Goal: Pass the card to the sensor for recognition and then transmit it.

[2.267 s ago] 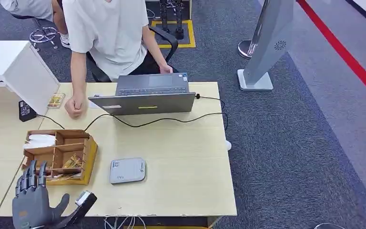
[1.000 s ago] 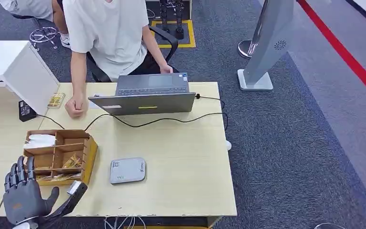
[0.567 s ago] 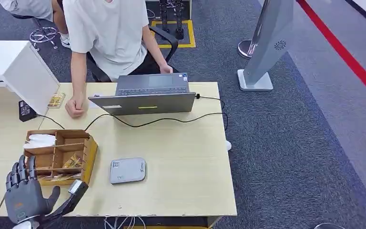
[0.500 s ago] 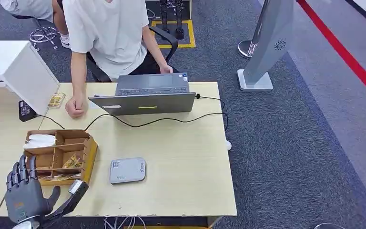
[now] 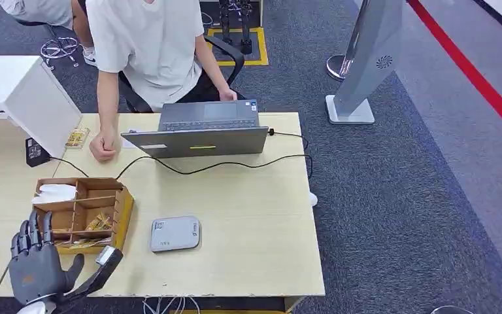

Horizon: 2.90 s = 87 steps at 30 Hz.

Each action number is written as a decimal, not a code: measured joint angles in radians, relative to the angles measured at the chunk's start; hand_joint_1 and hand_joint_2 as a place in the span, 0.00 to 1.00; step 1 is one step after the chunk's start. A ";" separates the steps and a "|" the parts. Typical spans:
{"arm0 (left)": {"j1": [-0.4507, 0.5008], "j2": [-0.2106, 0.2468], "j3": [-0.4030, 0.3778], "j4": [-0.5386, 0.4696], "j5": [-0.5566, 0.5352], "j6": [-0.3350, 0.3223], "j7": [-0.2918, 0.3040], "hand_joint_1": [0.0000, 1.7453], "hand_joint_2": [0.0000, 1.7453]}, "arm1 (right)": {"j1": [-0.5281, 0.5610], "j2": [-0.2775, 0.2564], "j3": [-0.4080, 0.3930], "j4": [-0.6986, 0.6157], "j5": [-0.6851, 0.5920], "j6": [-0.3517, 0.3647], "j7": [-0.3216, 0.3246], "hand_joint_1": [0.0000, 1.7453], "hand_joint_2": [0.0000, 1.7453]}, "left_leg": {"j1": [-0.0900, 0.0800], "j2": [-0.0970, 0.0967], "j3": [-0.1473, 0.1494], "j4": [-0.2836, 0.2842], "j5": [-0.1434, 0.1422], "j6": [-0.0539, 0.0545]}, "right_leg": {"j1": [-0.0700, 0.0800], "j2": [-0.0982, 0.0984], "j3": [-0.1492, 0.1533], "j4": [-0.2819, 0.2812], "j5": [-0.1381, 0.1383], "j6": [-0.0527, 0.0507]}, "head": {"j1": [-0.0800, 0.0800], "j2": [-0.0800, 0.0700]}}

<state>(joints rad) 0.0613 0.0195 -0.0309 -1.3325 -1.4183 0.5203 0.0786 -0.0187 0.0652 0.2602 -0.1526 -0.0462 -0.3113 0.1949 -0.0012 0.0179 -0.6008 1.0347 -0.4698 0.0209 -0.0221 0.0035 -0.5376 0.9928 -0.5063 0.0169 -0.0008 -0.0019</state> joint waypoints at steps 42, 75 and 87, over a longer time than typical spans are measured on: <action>-0.013 0.031 -0.037 0.016 -0.003 0.011 -0.031 0.00 1.00 | -0.003 0.000 0.008 0.000 0.013 0.005 -0.001 0.00 0.00 | 0.000 0.000 0.000 0.000 0.000 0.000 | 0.000 0.000 0.000 0.000 0.000 0.000 | 0.000 0.000; -0.015 0.063 -0.054 0.024 0.087 -0.011 -0.078 1.00 1.00 | -0.004 0.000 0.009 0.000 0.014 0.006 -0.011 0.00 0.00 | 0.000 0.000 0.000 0.000 0.000 0.000 | 0.000 0.000 0.000 0.000 0.000 0.000 | 0.000 0.000; -0.016 0.071 -0.054 0.024 0.105 -0.053 -0.084 1.00 1.00 | -0.004 0.000 0.009 0.000 0.013 0.006 -0.011 0.00 0.00 | 0.000 0.000 0.002 0.000 0.000 0.000 | 0.000 0.000 0.002 0.000 0.000 0.000 | 0.000 0.000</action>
<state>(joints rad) 0.0456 0.0904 -0.0851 -1.3085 -1.3131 0.4669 -0.0053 -0.0223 0.0652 0.2689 -0.1526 -0.0328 -0.3052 0.1839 -0.0012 0.0180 -0.5989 1.0347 -0.4697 0.0208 -0.0221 0.0035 -0.5358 0.9930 -0.5062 0.0168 -0.0011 -0.0019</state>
